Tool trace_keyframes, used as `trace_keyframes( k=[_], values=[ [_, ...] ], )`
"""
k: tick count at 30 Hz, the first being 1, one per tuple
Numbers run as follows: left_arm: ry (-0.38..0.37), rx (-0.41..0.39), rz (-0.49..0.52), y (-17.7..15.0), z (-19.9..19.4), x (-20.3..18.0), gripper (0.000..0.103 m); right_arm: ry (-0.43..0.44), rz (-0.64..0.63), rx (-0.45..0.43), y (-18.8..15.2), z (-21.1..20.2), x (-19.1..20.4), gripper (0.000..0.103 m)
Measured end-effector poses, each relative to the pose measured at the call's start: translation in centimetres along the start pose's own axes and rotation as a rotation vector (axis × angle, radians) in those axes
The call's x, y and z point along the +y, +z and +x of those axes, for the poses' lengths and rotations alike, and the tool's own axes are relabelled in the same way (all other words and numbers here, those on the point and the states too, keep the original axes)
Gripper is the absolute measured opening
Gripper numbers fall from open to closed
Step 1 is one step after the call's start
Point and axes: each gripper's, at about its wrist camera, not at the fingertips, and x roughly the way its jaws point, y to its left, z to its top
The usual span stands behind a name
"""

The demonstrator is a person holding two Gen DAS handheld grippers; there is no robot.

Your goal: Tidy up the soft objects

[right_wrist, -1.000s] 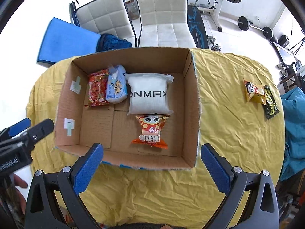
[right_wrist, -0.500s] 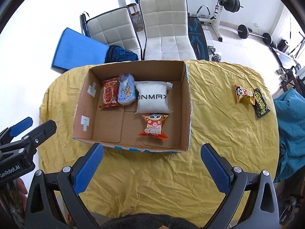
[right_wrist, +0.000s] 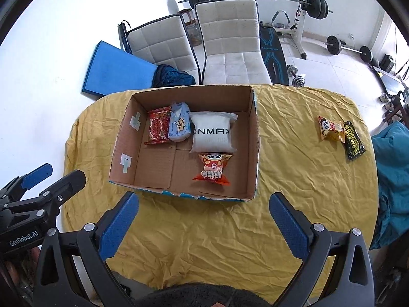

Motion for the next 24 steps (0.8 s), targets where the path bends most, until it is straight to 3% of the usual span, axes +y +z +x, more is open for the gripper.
trace_keyframes(
  k=[5, 10, 14, 18, 24],
  values=[
    [-0.003, 0.013, -0.006, 0.1, 0.3, -1.5, 0.103, 0.021, 0.025, 0.013, 0.5, 0.2, -2.8, 0.103],
    [-0.029, 0.015, 0.030, 1.6, 0.9, -5.4, 0.103, -0.015, 0.101, -0.002, 1.9, -0.4, -9.8, 0.103],
    [-0.099, 0.026, 0.101, 4.1, 2.3, -12.0, 0.103, -0.116, 0.182, 0.001, 3.3, -0.3, -18.8, 0.103],
    [-0.155, 0.069, 0.184, 6.8, 5.2, -19.5, 0.103, -0.203, 0.281, 0.057, 4.8, 2.1, -29.7, 0.103],
    [-0.148, 0.189, 0.230, 10.5, 13.9, -30.0, 0.103, -0.208, 0.345, 0.161, 6.7, 8.8, -42.2, 0.103]
  ],
)
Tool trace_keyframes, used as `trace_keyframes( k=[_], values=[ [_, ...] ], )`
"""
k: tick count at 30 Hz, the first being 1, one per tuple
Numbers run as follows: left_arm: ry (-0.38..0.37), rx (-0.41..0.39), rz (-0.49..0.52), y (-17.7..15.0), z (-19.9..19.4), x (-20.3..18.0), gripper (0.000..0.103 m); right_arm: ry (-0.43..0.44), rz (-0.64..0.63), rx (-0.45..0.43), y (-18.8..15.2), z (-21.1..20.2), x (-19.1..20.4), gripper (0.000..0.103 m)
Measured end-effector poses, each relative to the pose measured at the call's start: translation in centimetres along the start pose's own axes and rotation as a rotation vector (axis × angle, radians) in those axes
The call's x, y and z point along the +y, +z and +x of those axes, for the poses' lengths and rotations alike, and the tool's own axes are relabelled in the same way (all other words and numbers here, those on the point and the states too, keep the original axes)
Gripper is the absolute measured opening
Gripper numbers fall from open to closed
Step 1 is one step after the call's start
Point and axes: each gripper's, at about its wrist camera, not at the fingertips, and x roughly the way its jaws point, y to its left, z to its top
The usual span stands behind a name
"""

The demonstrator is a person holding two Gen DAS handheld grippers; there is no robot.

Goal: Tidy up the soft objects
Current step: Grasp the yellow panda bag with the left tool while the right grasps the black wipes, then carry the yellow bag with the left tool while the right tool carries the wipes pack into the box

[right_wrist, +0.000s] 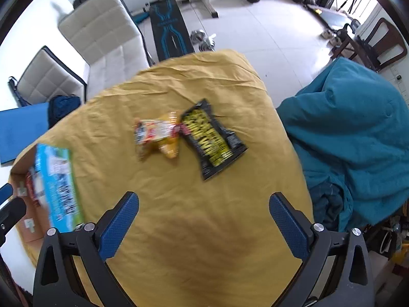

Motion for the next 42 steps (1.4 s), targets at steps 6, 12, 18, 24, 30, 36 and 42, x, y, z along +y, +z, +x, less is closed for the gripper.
trace_keyframes(
  k=[6, 12, 18, 24, 30, 36, 42],
  values=[
    [0.024, 0.175, 0.025, 5.4, 10.5, -5.7, 0.103, -0.016, -0.068, 0.111, 5.0, 9.4, -2.1, 0.098],
    [0.019, 0.259, 0.000, 7.6, 16.6, -7.2, 0.102, -0.012, -0.167, 0.193, 6.9, 15.5, -0.8, 0.079],
    [0.027, 0.310, -0.032, 9.0, 19.8, -7.9, 0.102, -0.070, -0.123, 0.186, 6.2, 15.2, -2.8, 0.064],
    [-0.030, 0.376, -0.063, 10.5, 23.0, -10.1, 0.102, -0.034, 0.013, 0.203, 5.6, 14.8, -7.6, 0.061],
    [0.041, 0.444, -0.002, 10.7, 26.5, -13.0, 0.094, 0.034, 0.077, 0.218, 5.9, 15.0, -9.6, 0.063],
    [0.074, 0.431, 0.012, 9.9, 27.9, -13.5, 0.078, 0.015, 0.069, 0.251, 6.8, 16.3, -9.6, 0.066],
    [0.074, 0.381, 0.005, 8.3, 26.2, -13.0, 0.063, -0.047, 0.057, 0.234, 6.1, 17.3, -8.8, 0.061]
  ],
)
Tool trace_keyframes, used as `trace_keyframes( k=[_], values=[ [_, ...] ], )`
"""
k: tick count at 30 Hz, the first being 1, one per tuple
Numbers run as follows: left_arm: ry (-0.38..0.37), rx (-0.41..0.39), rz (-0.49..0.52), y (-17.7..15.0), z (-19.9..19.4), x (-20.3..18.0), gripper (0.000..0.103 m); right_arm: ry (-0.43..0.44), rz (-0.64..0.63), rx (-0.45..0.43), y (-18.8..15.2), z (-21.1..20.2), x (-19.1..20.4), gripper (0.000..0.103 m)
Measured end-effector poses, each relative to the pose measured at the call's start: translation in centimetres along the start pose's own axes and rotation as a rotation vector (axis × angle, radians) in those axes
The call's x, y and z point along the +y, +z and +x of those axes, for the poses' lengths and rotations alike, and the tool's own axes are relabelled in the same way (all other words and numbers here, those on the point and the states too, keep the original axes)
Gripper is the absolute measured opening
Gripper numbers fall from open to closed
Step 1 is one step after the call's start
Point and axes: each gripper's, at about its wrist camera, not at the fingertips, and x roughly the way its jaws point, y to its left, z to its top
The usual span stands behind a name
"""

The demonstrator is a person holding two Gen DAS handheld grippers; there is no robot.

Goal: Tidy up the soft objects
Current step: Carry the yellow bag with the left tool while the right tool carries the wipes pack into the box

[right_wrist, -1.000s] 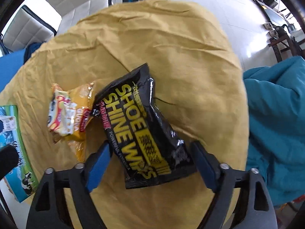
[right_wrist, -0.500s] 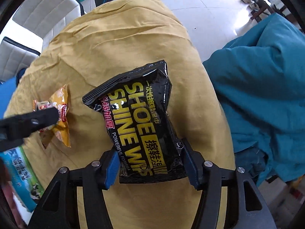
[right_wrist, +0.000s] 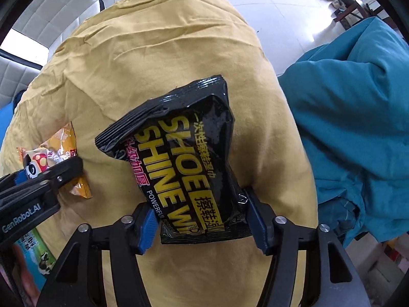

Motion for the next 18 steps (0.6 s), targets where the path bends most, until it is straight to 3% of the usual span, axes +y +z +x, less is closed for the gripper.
trace_keyframes(
  k=[2, 6, 9, 18],
  values=[
    [0.002, -0.012, 0.010, -0.4, -0.6, -0.1, 0.060, 0.002, 0.004, -0.013, -0.2, -0.6, 0.3, 0.054],
    [0.000, -0.041, 0.037, -1.6, -2.0, -0.6, 0.059, 0.029, 0.006, -0.015, -1.3, -1.5, 0.5, 0.053],
    [-0.044, -0.040, 0.024, -3.3, -2.7, -0.2, 0.059, 0.046, -0.009, -0.027, -2.8, -2.3, 1.0, 0.053],
    [-0.106, -0.073, -0.032, -9.5, -4.6, 4.5, 0.059, 0.096, -0.047, -0.048, -8.4, -4.1, 3.8, 0.052]
  ],
)
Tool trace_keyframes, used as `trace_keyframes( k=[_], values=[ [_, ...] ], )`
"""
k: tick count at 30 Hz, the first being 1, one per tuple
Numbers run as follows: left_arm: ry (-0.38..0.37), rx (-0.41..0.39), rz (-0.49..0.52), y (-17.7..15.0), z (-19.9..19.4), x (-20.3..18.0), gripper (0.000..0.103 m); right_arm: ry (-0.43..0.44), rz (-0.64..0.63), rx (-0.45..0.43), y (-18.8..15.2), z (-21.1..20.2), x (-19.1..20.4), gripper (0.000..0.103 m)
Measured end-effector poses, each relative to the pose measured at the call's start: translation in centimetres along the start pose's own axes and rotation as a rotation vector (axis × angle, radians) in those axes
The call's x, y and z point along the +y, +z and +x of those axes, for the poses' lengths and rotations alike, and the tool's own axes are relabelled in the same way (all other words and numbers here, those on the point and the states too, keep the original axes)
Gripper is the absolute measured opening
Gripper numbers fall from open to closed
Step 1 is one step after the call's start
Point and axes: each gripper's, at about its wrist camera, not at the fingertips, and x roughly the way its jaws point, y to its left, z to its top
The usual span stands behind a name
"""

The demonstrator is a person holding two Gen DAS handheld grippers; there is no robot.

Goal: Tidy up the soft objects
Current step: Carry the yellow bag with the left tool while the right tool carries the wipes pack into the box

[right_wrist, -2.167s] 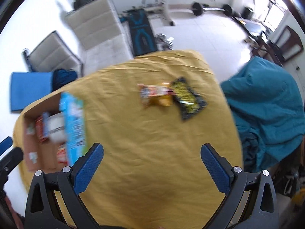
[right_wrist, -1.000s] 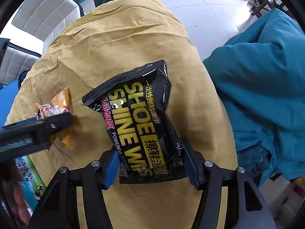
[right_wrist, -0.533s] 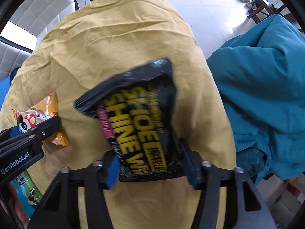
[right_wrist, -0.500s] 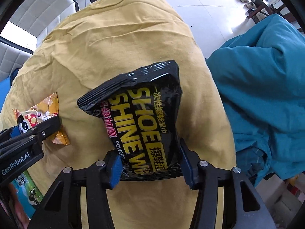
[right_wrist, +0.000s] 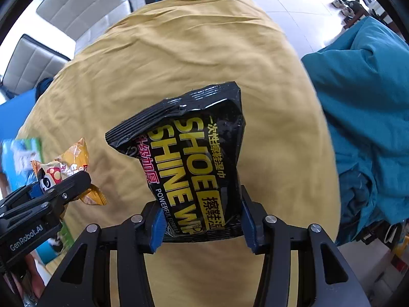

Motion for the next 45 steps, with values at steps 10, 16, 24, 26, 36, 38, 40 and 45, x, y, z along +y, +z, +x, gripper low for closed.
trace_keyframes(
  k=[10, 16, 24, 26, 36, 38, 40, 45],
  values=[
    [-0.053, -0.107, -0.055, -6.0, -7.2, 7.6, 0.059, 0.082, -0.069, -0.067, -7.5, -5.4, 8.7, 0.051],
    [-0.047, -0.194, -0.058, -8.8, -12.0, 11.4, 0.059, 0.113, -0.130, -0.118, -9.9, -9.2, 15.2, 0.051],
    [-0.054, -0.276, -0.104, -11.9, -16.7, 17.8, 0.059, 0.193, -0.211, -0.155, -12.2, -11.9, 25.1, 0.051],
    [-0.047, -0.296, -0.124, -12.8, -17.9, 20.3, 0.059, 0.207, -0.232, -0.153, -13.0, -12.4, 28.1, 0.051],
    [-0.014, -0.303, -0.227, -15.6, -20.6, 32.7, 0.059, 0.260, -0.311, -0.072, -16.6, -9.5, 39.8, 0.051],
    [-0.019, -0.278, -0.239, -15.6, -19.9, 34.4, 0.059, 0.264, -0.315, -0.041, -17.1, -7.8, 41.8, 0.051],
    [-0.026, -0.238, -0.267, -15.5, -18.4, 36.5, 0.059, 0.257, -0.315, -0.014, -17.6, -5.9, 43.3, 0.051],
    [-0.035, -0.134, -0.310, -15.1, -14.2, 40.8, 0.059, 0.235, -0.305, 0.047, -18.0, -1.2, 46.2, 0.051]
  ],
)
